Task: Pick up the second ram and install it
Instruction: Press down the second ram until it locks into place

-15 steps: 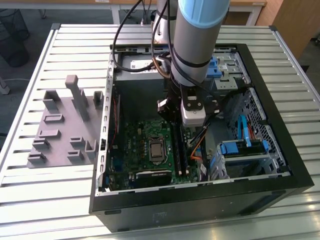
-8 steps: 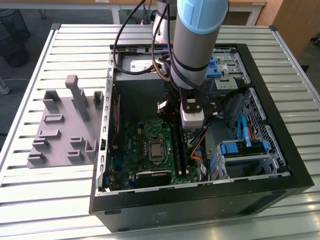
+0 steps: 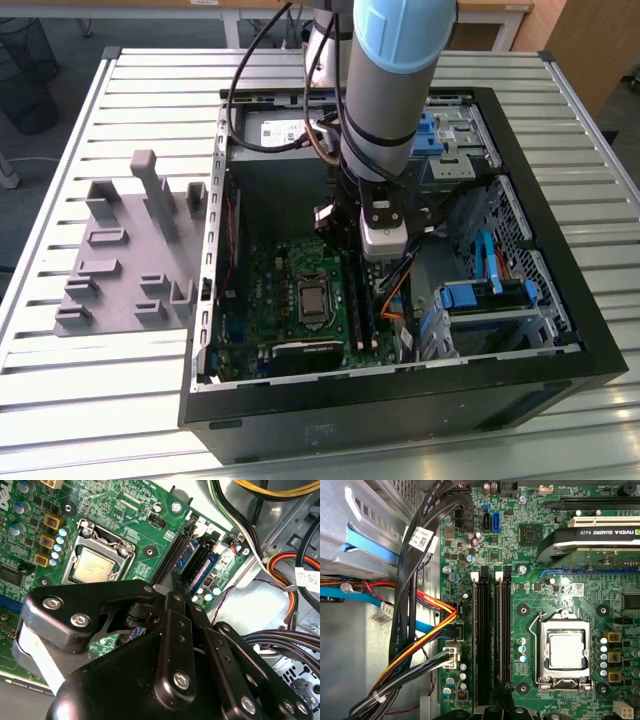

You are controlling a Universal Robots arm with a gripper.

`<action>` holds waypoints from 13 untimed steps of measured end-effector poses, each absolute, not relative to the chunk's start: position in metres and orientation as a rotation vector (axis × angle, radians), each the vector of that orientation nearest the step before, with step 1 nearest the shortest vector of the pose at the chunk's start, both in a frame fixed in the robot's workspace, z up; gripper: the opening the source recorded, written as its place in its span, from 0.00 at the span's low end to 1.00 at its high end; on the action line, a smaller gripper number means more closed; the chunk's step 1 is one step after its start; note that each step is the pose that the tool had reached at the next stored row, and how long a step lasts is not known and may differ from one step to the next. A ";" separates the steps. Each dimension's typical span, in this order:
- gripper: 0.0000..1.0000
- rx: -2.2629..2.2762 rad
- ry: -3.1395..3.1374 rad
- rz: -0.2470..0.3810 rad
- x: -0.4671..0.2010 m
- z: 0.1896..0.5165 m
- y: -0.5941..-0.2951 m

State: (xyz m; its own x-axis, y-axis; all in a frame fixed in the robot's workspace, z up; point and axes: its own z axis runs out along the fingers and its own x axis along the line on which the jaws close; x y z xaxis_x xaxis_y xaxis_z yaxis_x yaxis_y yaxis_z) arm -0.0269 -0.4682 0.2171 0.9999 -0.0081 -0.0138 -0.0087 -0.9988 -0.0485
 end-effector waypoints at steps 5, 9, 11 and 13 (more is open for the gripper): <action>0.11 -3.090 0.013 0.020 -0.027 0.222 -0.468; 0.11 -3.093 0.013 0.021 -0.027 0.236 -0.468; 0.11 -3.093 0.013 0.022 -0.027 0.241 -0.468; 0.11 -3.093 0.013 0.022 -0.027 0.245 -0.468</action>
State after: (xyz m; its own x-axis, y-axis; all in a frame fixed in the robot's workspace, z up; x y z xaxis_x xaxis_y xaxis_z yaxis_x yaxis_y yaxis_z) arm -0.0269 -0.4681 0.2447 0.9999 -0.0081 -0.0141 -0.0088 -0.9988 -0.0487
